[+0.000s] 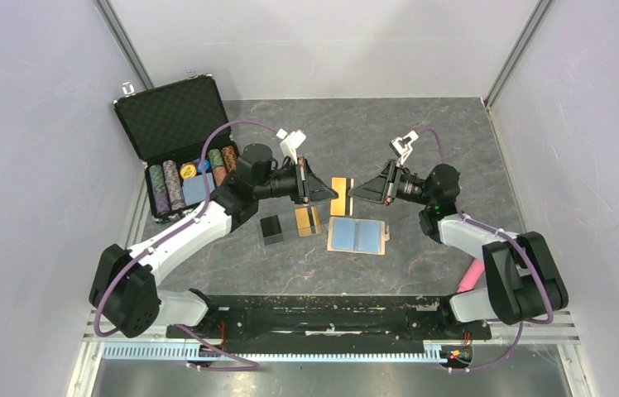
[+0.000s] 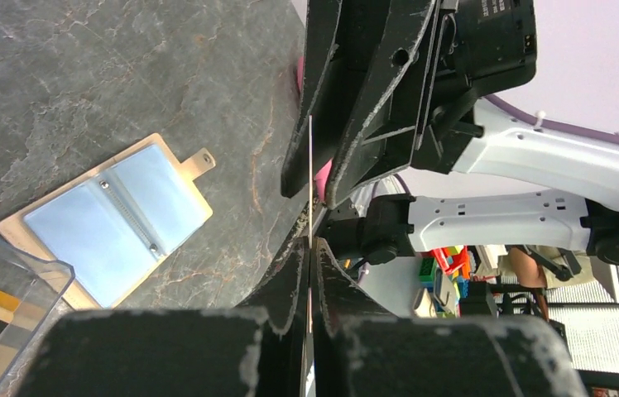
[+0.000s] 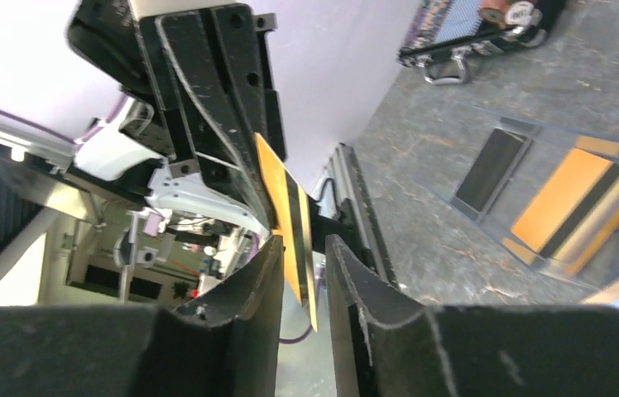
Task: Put the credit cards into the card holder
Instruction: Insert the credit card into the card holder.
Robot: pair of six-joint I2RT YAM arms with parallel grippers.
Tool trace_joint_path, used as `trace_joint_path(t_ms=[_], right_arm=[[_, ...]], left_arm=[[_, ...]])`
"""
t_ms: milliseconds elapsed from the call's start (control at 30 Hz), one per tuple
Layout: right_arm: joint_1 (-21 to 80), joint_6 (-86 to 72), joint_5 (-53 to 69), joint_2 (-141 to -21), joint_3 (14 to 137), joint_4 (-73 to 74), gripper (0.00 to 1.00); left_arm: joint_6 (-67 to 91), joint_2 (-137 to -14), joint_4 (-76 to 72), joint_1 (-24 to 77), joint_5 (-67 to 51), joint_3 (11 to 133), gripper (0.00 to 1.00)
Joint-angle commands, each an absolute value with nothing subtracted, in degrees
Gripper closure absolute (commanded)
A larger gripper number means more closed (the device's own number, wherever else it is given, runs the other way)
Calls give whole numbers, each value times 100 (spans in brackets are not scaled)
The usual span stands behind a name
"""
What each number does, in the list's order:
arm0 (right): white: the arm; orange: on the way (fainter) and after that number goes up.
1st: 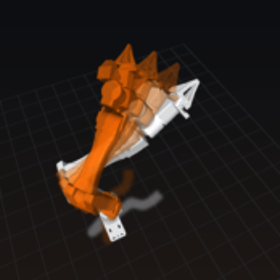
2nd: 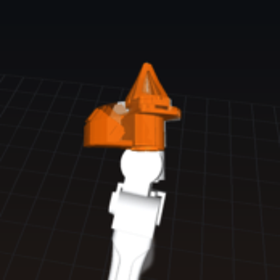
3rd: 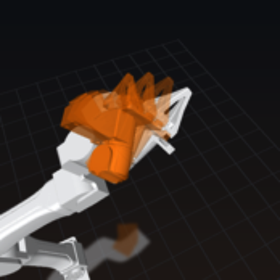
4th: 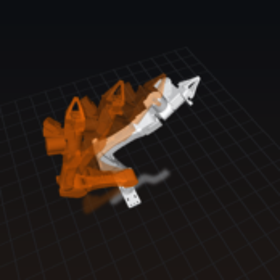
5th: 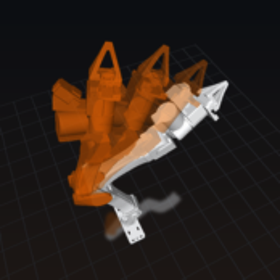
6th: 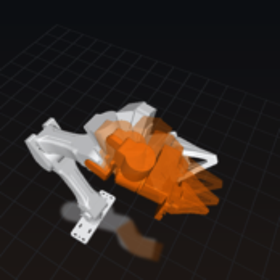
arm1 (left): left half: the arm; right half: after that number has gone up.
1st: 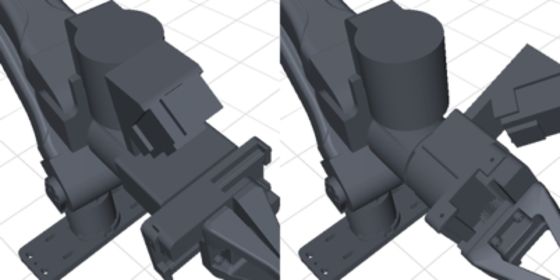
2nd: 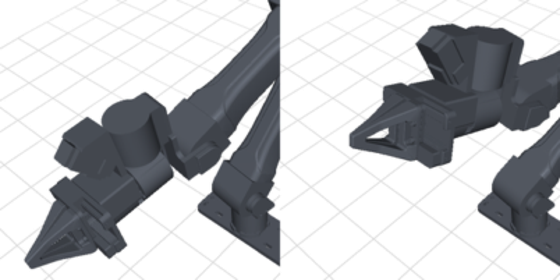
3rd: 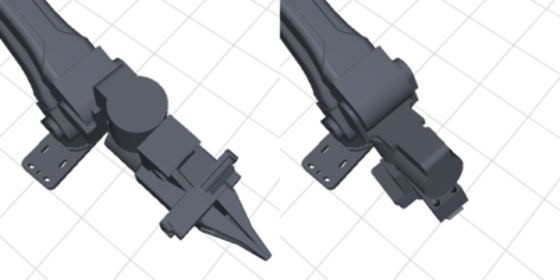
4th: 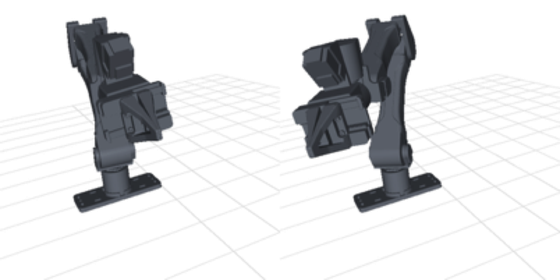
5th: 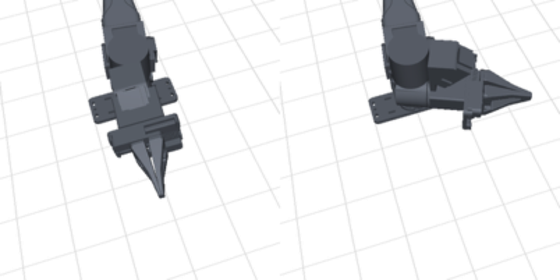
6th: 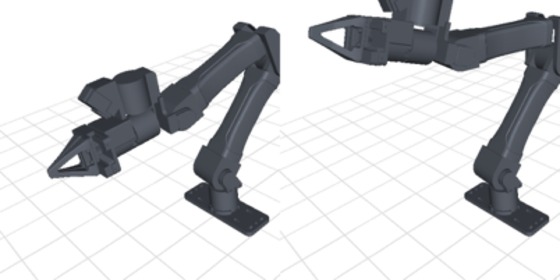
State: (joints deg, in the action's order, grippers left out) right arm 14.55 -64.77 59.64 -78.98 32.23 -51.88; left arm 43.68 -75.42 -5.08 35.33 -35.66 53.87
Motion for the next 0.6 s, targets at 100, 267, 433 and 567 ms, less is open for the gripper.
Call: trace_joint_path(t_ms=[100, 267, 433, 567], right_arm=[[1647, -8520, 6188, -8433, 3072, -8373, 87], [1723, -8472, 6231, -8512, 3135, -8284, 100], [1672, -6966, 6105, -8133, 3281, -6108, 100], [1460, -3781, 5241, -7689, 4049, -1432, 100]], left_arm=[[4645, -7417, -962, 3524, -3736, 5291, 94], [4634, -7477, -959, 3525, -3709, 5326, 78], [4588, -7489, -816, 3516, -3463, 5344, 63], [4480, -7718, -316, 3517, -3170, 5547, 62]])
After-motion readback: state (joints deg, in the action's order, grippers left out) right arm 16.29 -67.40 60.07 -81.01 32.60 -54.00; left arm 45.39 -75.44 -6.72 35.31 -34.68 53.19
